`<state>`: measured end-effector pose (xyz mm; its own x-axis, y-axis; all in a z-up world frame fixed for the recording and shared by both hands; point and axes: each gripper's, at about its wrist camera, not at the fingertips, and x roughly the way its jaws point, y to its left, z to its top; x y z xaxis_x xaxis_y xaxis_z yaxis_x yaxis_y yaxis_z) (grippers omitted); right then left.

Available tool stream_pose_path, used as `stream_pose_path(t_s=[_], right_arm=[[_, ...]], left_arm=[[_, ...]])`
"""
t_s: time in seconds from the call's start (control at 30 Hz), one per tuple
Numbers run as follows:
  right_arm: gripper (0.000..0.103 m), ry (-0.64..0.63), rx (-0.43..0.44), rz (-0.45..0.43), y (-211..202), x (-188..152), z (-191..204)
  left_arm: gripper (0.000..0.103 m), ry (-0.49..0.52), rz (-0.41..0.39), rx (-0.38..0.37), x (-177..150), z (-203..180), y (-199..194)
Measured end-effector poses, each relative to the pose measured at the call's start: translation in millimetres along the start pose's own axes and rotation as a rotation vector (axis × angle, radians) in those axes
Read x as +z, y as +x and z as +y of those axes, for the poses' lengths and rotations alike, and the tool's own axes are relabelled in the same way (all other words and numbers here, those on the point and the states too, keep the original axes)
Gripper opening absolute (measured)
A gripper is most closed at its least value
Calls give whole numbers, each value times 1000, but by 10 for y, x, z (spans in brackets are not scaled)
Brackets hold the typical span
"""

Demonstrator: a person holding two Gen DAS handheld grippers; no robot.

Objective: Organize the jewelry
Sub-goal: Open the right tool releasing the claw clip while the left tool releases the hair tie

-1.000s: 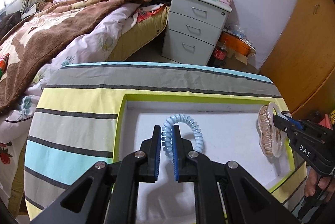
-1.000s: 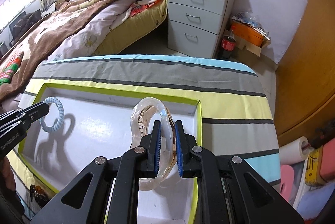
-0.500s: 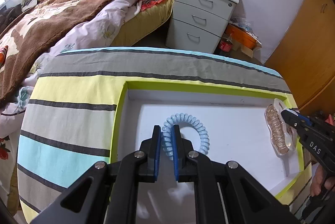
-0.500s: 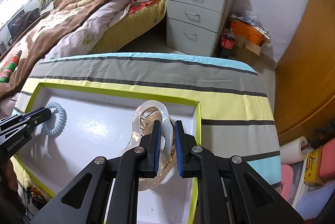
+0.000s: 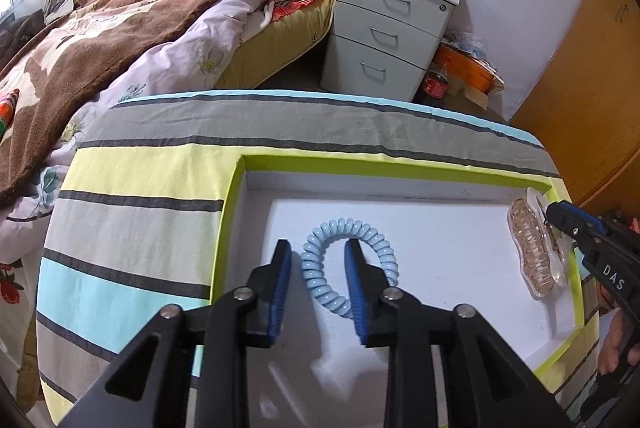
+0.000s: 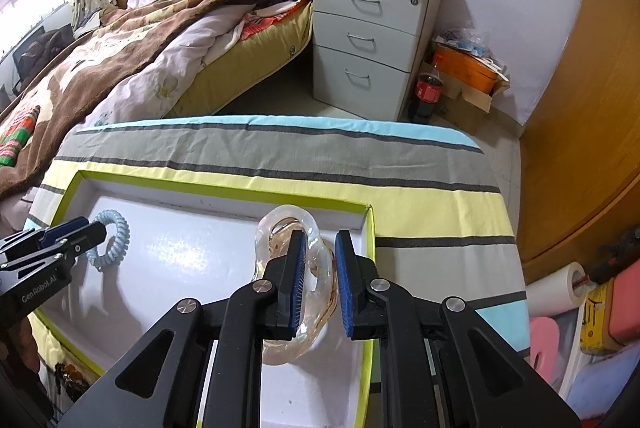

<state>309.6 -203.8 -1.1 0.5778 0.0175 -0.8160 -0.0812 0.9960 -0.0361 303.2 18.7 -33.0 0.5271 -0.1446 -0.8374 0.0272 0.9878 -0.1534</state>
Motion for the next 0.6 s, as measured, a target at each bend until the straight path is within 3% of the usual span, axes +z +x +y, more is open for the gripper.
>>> stream_pose_path(t_s=[0.2, 0.33, 0.6], right_arm=[[24, -7, -5, -30, -98, 0, 21], [31, -7, -7, -50, -180, -12, 28], [33, -5, -21, -119, -499, -110, 67]], left_arm=[[46, -15, -7, 2, -10, 7, -58], [49, -25, -19, 2, -11, 17, -134], [55, -28, -72, -14, -68, -9, -427]])
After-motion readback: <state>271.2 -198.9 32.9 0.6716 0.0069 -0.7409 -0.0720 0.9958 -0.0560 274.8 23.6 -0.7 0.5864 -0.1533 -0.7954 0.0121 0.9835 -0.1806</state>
